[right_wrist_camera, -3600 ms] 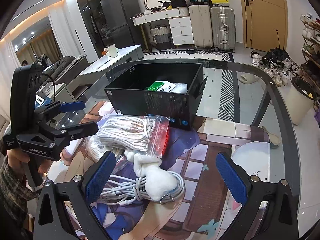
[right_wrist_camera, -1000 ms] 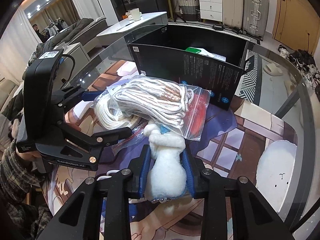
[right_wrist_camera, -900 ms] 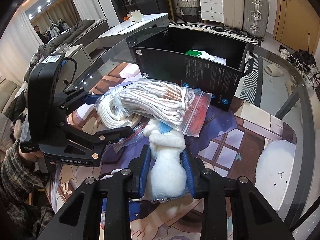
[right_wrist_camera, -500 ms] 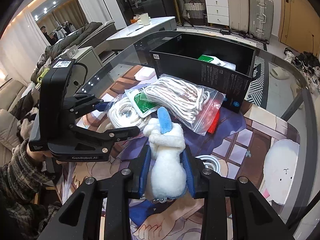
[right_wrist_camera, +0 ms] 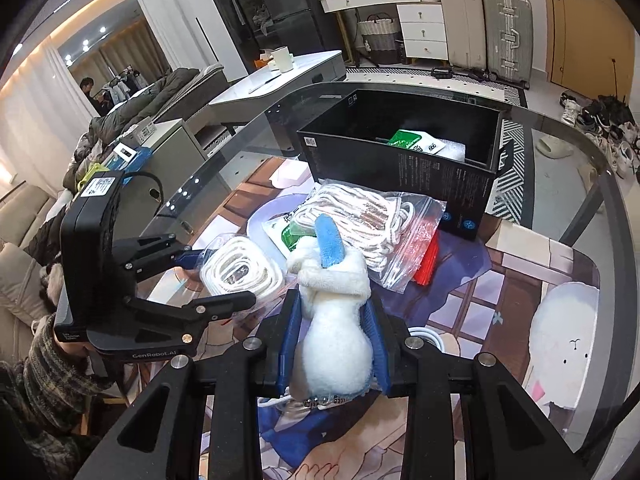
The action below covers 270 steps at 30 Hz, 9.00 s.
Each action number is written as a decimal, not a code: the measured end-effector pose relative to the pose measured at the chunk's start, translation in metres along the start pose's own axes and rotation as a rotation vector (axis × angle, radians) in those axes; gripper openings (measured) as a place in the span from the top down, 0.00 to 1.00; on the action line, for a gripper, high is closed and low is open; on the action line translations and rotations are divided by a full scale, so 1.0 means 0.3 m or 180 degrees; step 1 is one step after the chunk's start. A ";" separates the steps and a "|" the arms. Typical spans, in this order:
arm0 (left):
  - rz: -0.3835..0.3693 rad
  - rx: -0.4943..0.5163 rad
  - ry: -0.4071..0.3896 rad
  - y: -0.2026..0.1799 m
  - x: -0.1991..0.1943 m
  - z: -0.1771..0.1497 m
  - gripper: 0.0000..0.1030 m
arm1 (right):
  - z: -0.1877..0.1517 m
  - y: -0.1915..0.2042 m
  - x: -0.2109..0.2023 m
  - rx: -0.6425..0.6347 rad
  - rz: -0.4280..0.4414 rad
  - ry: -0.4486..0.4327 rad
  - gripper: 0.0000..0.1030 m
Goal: Organize soft objects
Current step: 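Close left gripper on the clear bag of white rope while right gripper holds the plush, then lift and carry the rope bag with left tool while right tool carries the plush toward the black box, then lower the rope bag into the box with left tool while right tool lowers the plush beside it, then open right gripper to release the plush while left gripper opens to release the rope bag, then withdraw both tools from the box back over the remaining pile, then close right gripper on the large clear bag of white rope while left tool moves toward the green packet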
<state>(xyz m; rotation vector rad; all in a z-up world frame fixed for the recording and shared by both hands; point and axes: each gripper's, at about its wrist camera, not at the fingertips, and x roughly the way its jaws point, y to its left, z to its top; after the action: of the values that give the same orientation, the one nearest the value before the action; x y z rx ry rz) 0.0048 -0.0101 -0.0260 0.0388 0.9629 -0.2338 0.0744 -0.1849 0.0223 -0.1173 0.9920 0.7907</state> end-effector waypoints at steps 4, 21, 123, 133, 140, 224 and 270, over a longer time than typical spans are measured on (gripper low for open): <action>-0.0002 -0.0010 -0.0015 0.001 -0.016 -0.015 0.52 | 0.000 -0.010 -0.009 0.0086 -0.0044 -0.0036 0.69; -0.0095 -0.0113 -0.0080 -0.003 -0.041 -0.027 0.63 | 0.008 -0.014 -0.018 0.0173 -0.0099 -0.0124 0.69; 0.0050 -0.0074 -0.0673 0.125 0.021 0.565 0.64 | 0.465 -0.183 -0.009 0.0232 -0.0204 -0.0441 0.69; -0.0014 -0.0077 -0.0575 0.133 0.103 0.587 0.64 | 0.487 -0.221 0.066 0.0327 -0.0183 -0.0350 0.69; -0.0038 -0.0062 -0.0478 0.129 0.146 0.583 0.64 | 0.484 -0.255 0.119 0.0408 -0.0189 -0.0290 0.69; 0.0122 0.0009 -0.0405 0.107 -0.055 0.316 0.00 | 0.201 -0.076 -0.083 -0.0030 -0.0312 -0.0378 0.01; 0.0242 -0.0194 -0.0052 0.241 0.045 0.141 0.00 | 0.214 0.138 0.307 -0.1530 -0.0745 0.0565 0.13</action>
<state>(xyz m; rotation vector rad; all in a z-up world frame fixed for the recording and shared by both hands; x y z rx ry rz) 0.0619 0.0522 -0.0179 0.0175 0.9500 -0.1345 0.1206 -0.0774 -0.0033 -0.7161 0.9172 0.7982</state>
